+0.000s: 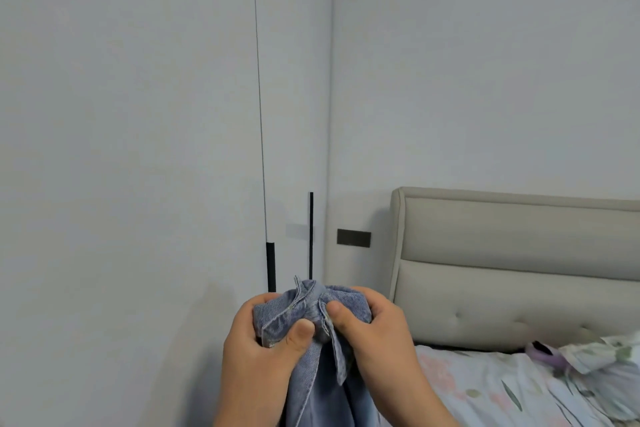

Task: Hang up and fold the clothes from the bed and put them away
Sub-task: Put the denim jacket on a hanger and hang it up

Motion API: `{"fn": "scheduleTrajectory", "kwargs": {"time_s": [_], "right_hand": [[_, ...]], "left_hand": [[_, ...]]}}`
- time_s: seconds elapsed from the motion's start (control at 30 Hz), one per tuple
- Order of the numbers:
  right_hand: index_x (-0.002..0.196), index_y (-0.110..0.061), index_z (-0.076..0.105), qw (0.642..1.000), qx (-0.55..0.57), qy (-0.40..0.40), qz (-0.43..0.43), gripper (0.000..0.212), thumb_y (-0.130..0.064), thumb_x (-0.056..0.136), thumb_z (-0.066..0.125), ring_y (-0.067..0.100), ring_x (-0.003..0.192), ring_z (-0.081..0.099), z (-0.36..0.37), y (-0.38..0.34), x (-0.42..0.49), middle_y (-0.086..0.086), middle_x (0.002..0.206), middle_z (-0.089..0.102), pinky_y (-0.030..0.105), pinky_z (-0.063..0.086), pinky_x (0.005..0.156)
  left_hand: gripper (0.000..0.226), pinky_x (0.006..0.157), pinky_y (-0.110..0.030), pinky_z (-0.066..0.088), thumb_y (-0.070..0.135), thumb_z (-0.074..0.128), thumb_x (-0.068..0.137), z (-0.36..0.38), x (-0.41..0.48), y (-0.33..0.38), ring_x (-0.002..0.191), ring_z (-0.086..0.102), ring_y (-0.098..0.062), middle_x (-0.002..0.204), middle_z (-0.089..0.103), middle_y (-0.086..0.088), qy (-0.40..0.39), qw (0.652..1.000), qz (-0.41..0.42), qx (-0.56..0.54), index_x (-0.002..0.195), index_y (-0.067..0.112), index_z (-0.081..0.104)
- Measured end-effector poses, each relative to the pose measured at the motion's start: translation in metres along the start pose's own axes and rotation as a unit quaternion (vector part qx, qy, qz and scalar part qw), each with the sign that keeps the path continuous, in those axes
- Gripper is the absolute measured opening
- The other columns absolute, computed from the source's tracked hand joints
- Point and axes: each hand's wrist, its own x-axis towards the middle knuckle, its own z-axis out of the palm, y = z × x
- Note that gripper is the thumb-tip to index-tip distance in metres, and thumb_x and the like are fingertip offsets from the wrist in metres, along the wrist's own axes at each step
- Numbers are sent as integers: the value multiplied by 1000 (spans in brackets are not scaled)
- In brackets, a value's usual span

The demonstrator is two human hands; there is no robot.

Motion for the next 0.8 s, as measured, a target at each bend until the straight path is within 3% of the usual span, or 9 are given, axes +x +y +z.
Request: {"fn": "scheduleTrajectory", "kwargs": {"time_s": [0.1,0.2,0.3,0.43,0.53,0.6,0.67,0.8], "right_hand": [[90,-24,79,1000,-2,-5,22,17,-30,73,79,20,79,74,2,11,14,8,85,78,33,58,72],[92,-17,79,998,24,-34,45,22,-28,73,78,23,81,72,0,22,27,13,89,77,38,59,76],[95,-16,78,995,41,-73,61,22,-25,75,78,27,87,73,-5,33,43,15,94,77,43,59,82],[97,-16,77,988,44,-128,71,25,-28,75,80,28,90,72,-7,50,71,17,98,76,42,59,86],[100,-5,74,976,73,-187,81,45,-44,79,75,29,92,68,-7,62,101,25,102,72,42,54,87],[97,-2,74,969,96,-203,108,57,-56,79,68,28,92,67,-4,70,126,21,98,72,41,53,88],[91,-10,77,966,105,-205,121,52,-58,80,61,24,89,68,3,78,154,15,96,73,36,54,85],[98,-18,74,968,48,-215,120,22,-35,96,62,16,96,69,29,96,198,5,108,74,31,55,85]], "left_hand": [[38,60,-19,53,10,91,65,3,10,-17,67,70,-6,80,75,6,16,1000,-14,4,92,22,67],[34,59,-18,54,0,84,70,3,16,-31,68,71,-9,79,76,2,24,999,-28,-15,92,20,68],[33,60,-24,55,-3,81,72,5,22,-44,70,72,-14,81,76,-3,32,997,-50,-39,93,19,69],[34,56,-16,53,-5,80,71,7,34,-60,67,72,-11,80,76,-4,57,996,-57,-38,95,17,68],[34,59,-16,54,-4,80,71,8,43,-69,69,72,-11,81,76,-3,81,995,-60,-24,96,17,68],[33,60,-15,53,-2,80,72,9,47,-75,69,72,-12,80,76,-3,99,993,-63,-10,96,18,69],[33,58,-13,52,-4,80,71,14,51,-78,66,70,-10,78,75,-2,120,991,-57,11,94,17,69],[35,55,-9,49,-7,81,69,25,60,-88,60,67,-3,76,74,4,175,982,-51,55,93,14,67]]}}
